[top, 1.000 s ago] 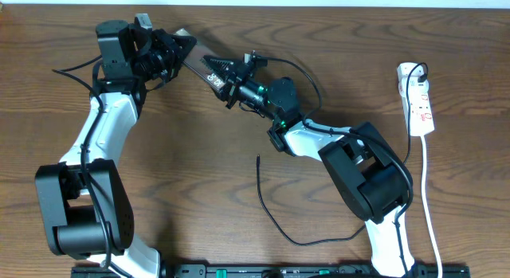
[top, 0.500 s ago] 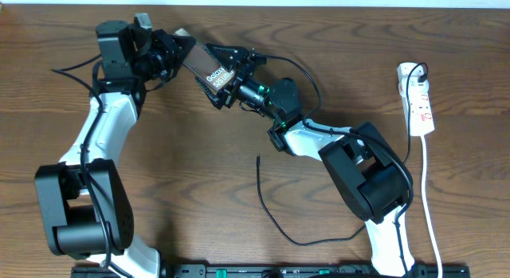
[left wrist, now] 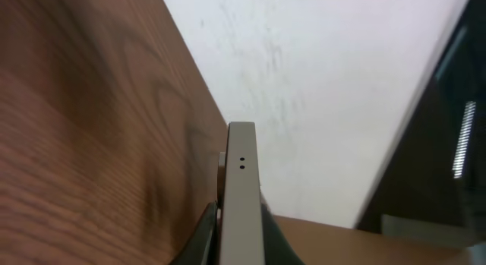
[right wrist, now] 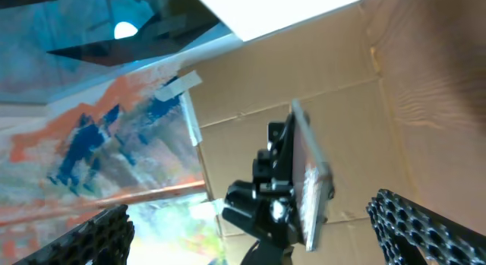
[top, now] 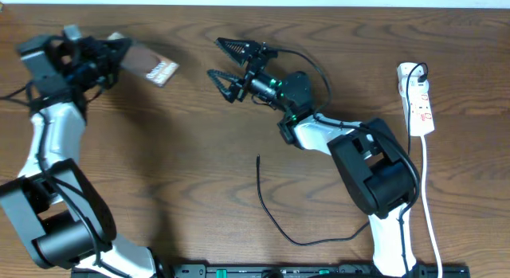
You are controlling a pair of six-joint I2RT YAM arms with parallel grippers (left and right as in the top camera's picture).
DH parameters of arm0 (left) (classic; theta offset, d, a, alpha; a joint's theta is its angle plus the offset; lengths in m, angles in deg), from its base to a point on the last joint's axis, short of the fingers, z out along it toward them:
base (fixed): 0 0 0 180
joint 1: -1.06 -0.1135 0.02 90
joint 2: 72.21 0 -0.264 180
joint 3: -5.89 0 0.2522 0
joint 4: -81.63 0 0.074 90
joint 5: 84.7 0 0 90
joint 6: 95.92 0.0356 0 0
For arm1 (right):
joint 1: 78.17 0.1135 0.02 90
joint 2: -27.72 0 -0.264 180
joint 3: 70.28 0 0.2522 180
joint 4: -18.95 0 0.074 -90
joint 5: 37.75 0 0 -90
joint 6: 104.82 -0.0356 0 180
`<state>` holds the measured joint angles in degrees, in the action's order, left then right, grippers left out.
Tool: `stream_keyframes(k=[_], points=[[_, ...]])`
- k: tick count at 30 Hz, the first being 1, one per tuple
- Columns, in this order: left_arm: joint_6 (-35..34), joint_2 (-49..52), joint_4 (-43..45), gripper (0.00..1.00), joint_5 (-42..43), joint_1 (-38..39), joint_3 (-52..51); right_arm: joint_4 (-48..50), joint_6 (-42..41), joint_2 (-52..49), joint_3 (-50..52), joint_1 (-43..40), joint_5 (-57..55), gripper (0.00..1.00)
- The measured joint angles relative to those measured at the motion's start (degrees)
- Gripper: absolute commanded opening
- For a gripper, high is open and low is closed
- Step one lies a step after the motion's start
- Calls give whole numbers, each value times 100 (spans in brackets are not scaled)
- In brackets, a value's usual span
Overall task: Plug charger to phone and switch on socket
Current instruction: 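Open the right gripper and pull the phone left with the left gripper, then move the right gripper down toward the black cable's plug on the table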
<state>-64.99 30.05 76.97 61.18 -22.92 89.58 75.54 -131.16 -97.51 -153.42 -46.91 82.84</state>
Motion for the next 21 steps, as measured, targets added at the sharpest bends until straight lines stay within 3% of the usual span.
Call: stream_keyframes(k=[7, 13, 18, 21], points=[[-544, 66, 470, 7, 1322, -463, -11, -1023, 1051, 0, -15, -337, 684, 99], [-920, 66, 1189, 8, 2411, -457, -11, -2896, 2411, 0, -227, -654, 1510, 99], [-1021, 66, 1613, 7, 2911, -450, -11, -5877, 3954, 2, -1283, -824, 2004, 99], [-1019, 66, 1786, 7, 3091, -450, -13, -8660, 5141, 2, -2367, -804, 1779, 99]])
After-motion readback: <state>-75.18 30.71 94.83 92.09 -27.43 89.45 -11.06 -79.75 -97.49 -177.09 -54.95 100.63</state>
